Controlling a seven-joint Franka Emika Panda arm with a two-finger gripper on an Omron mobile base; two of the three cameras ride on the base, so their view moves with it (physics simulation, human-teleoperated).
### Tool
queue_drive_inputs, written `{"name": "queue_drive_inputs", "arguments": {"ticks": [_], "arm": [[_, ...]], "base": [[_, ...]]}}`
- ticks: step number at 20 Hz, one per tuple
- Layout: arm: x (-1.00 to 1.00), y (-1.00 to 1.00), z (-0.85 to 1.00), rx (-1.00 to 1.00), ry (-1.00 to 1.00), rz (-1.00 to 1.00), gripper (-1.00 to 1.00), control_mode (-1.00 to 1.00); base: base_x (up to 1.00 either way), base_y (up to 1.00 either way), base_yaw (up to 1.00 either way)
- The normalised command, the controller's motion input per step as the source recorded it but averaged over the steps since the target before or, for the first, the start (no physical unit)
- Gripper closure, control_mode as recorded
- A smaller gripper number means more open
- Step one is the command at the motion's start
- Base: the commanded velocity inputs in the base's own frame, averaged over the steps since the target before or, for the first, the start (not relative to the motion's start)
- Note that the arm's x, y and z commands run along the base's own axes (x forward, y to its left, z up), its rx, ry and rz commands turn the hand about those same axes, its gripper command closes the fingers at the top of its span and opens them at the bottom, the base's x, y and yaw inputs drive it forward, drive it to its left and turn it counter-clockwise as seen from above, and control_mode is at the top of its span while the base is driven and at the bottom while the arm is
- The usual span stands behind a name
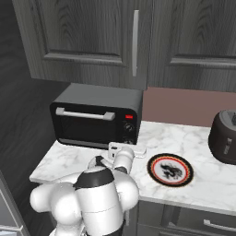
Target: Pull the toaster oven rack outwards. Pick up the baguette from the plate and place it on the toaster oven rack. Close the toaster oven door fully and set the temperature to the lowest setting.
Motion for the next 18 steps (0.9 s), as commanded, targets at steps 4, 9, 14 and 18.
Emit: {"name": "queue_drive_inputs", "arguments": {"ticks": [4, 9, 14, 18], "arm": [[0.00, -0.01, -0.14, -0.18, 0.00, 0.00, 1.00, -1.00], [0.00, 0.00, -0.17, -0.18, 0.00, 0.00, 1.00, -1.00], [0.00, 0.00, -0.16, -0.16, 0.00, 0.00, 1.00, -1.00], [0.03, 0.00, -0.17, -0.16, 0.00, 0.00, 1.00, -1.00]], "base": [[0.00, 0.00, 0.00], [0.00, 0.00, 0.00], [0.00, 0.00, 0.00], [0.00, 0.00, 0.00]]}}
